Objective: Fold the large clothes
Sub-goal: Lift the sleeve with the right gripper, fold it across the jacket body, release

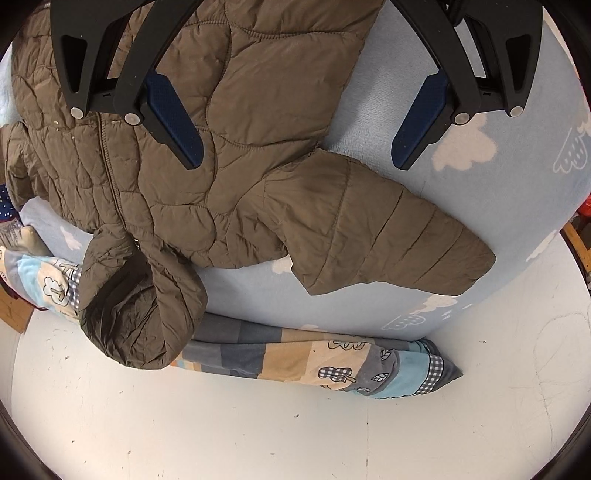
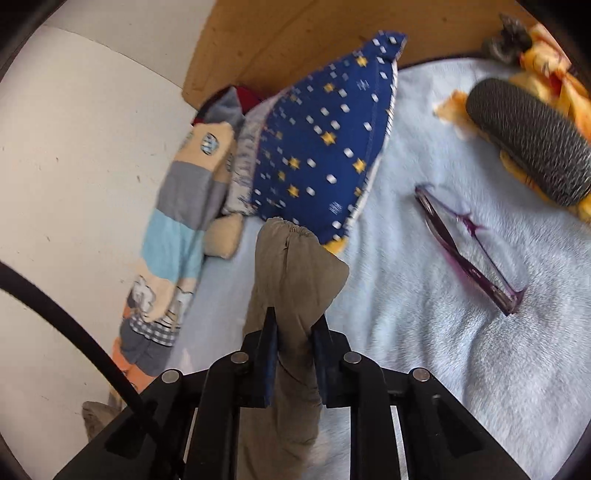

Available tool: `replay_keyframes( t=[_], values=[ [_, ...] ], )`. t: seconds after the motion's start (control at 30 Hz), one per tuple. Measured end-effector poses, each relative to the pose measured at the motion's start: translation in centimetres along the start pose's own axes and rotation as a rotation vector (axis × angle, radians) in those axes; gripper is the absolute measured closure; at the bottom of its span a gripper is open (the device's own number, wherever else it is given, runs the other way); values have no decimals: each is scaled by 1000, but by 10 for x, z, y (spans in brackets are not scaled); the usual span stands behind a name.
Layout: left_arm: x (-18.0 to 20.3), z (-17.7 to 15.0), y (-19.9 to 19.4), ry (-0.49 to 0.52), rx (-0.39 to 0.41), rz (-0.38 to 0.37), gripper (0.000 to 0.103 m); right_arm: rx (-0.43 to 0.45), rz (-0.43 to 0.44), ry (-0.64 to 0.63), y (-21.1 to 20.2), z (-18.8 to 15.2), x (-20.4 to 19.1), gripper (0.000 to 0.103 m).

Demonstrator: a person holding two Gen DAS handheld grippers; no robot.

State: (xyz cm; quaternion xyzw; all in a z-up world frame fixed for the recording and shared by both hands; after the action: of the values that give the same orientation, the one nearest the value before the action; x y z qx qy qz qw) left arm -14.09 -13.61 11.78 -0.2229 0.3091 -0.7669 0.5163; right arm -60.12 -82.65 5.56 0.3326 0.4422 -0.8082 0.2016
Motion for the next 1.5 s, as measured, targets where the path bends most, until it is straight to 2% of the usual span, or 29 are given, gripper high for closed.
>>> replay_keyframes(
  t=[0.2, 0.3, 0.47, 0.63, 0.87, 1.03, 1.3, 1.5],
  values=[
    [-5, 2, -8, -21, 19, -11, 2, 81, 124, -71, -73, 14, -57, 85],
    [-8, 3, -10, -34, 18, -22, 1, 113, 188, -121, -106, 10, -92, 85],
    [-9, 3, -15, -34, 27, -28, 2, 110, 282, -212, -143, -21, -152, 85],
    [-10, 2, -17, -29, 25, -40, 2, 73, 370, -261, -163, -55, -198, 85],
    [-3, 0, -15, -4, 10, -60, 1, 6, 437, -300, -161, -99, -249, 85],
    [2, -3, -5, 7, -29, -64, 1, -55, 486, -344, -151, -138, -284, 85],
    [6, -3, 1, -2, -52, -76, 2, -176, 499, -486, -122, -214, -330, 85],
    [12, 1, 16, -13, -71, -69, 2, -264, 502, -583, -97, -264, -343, 85]
  ],
)
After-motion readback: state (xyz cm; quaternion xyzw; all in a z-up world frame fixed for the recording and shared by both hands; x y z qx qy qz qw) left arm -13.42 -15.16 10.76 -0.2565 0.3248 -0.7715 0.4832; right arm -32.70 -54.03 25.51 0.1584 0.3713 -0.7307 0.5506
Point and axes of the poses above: each gripper's, at about its wrist camera, not at the fingertips, and y roughly the way its jaws point, x to its right, z to its top, the point moved 1 cm from there along y, roughly the way its jaws point, and after that the axes turned 1 degree about y, right-handed, at the moved point
